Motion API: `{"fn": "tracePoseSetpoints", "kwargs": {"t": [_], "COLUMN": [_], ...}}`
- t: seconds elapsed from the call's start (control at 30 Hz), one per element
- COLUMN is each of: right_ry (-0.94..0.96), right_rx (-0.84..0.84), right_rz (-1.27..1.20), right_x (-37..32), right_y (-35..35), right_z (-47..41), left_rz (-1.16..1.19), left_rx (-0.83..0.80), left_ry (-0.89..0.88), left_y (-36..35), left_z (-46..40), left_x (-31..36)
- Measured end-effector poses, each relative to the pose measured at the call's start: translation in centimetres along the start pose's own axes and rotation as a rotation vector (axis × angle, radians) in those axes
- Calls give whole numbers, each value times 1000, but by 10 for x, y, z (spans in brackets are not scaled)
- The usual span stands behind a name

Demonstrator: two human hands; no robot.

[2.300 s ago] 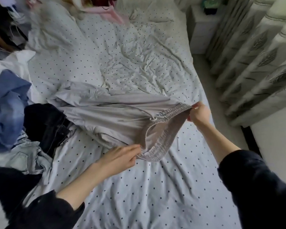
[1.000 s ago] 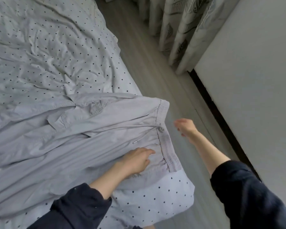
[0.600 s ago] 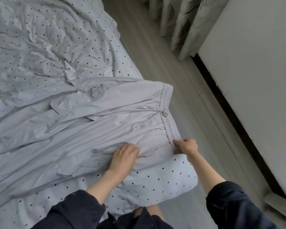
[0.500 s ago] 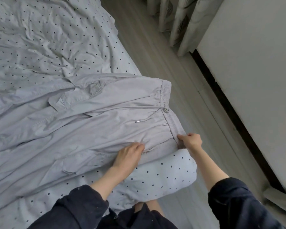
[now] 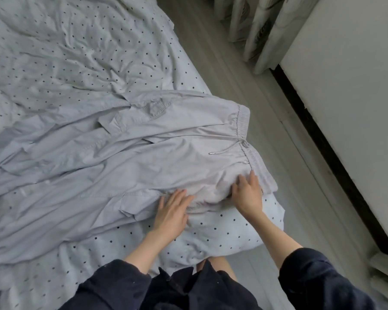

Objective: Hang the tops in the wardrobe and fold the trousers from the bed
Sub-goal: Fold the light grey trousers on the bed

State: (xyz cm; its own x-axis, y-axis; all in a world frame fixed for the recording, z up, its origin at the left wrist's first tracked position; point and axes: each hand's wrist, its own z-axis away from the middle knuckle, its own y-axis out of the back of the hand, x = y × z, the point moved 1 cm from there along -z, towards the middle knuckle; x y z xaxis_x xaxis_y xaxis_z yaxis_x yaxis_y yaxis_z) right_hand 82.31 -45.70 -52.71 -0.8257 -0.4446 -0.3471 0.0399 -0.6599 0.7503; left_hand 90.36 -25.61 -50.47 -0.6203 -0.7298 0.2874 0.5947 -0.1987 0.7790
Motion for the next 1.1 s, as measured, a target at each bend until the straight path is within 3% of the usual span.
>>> {"fn": "tracePoseSetpoints", "kwargs": {"t": [0.23,0.4,0.57,0.7,0.9,1.0,1.1], "right_ry": [300,462,633,814,802,834,860], "right_rx": [-153,-178,-105,-88,-5,71,-47], "right_rz": [261,402,455,579,737,692,589], "right_x": [-84,-151,-235,-309,-357,-367,-361], "right_y": [-62,-120,-186,-239,-291,-290,-276], "right_z": [73,119,168,208,217,217,218], "left_rz": [-91,-84,-132,-125,-57,157,266], "left_rx": [294,327,340,298,363,384,432], "left_ry": [161,337,265,380,412,472,304], "left_y": [9,19,17,10,-3,-12,-19], "left_z": [84,146,204,244,254,254,253], "left_x": [-109,-209,-308,-359,-398,-420,-430]}}
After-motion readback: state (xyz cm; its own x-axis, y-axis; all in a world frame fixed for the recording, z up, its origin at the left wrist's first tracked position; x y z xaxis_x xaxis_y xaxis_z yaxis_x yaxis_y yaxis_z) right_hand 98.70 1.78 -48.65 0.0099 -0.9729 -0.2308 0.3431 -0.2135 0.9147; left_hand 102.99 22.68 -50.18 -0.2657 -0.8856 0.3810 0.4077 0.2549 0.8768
